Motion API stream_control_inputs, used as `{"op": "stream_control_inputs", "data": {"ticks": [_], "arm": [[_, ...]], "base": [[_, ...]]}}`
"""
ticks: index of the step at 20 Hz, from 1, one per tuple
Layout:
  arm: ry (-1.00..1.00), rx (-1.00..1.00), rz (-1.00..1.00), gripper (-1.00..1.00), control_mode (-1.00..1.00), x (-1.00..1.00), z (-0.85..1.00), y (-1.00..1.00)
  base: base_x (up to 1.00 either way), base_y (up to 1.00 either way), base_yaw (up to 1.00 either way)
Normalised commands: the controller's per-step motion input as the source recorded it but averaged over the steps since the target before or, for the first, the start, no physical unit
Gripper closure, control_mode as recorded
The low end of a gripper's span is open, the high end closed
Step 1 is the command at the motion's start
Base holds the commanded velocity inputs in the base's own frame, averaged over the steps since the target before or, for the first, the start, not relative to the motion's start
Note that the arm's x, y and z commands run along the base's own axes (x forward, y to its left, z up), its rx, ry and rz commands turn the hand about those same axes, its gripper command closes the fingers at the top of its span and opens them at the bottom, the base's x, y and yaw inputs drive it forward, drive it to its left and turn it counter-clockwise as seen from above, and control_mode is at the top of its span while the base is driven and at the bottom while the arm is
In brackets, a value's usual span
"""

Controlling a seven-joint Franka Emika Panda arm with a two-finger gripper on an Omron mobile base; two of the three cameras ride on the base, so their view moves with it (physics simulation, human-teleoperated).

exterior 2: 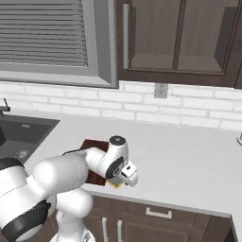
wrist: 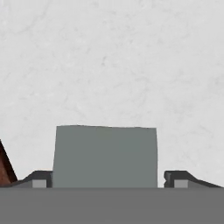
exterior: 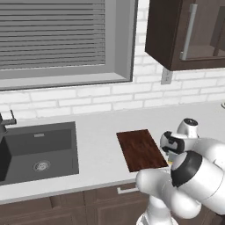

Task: Pick up the sponge from the counter and clean the cutting board by briefly scrubbing or pressing down on the cutting board. Once finished, release the sponge.

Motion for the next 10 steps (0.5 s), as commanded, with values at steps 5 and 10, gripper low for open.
{"op": "stream_control_inputs", "data": {"ticks": [5, 10], "arm": [[0.00, 0.00, 0.00, -1.00, -1.00, 0.04, -0.20, 0.00], [0.00, 0.00, 0.00, -1.00, -1.00, -0.02, -0.23, 0.02]], "base": [[0.00, 0.00, 0.00], [0.00, 0.00, 0.00]]}}
